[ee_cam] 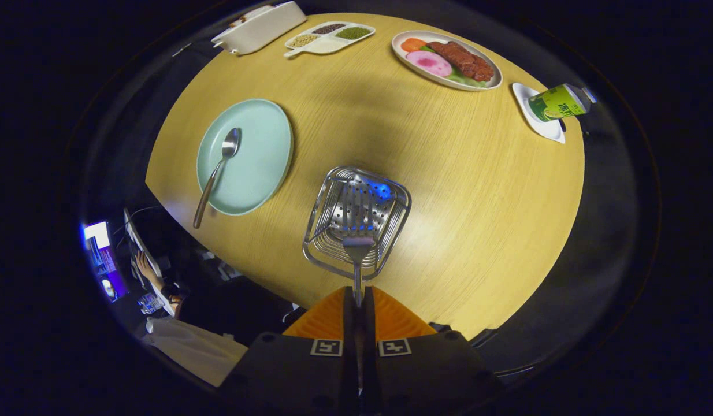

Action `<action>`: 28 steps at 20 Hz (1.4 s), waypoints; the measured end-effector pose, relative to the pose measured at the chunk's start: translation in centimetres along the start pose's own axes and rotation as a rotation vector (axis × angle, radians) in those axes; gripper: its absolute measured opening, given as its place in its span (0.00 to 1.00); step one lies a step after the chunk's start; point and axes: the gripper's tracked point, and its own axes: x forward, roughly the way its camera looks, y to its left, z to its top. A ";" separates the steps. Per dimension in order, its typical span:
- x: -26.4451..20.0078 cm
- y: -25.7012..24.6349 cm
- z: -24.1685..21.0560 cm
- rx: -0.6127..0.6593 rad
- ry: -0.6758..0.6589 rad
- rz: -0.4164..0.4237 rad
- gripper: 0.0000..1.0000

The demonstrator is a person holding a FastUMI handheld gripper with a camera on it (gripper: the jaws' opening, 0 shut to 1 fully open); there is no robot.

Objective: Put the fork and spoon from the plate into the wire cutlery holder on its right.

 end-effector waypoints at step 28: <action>-14.1 4.1 5.5 0.174 -0.687 -0.005 1.00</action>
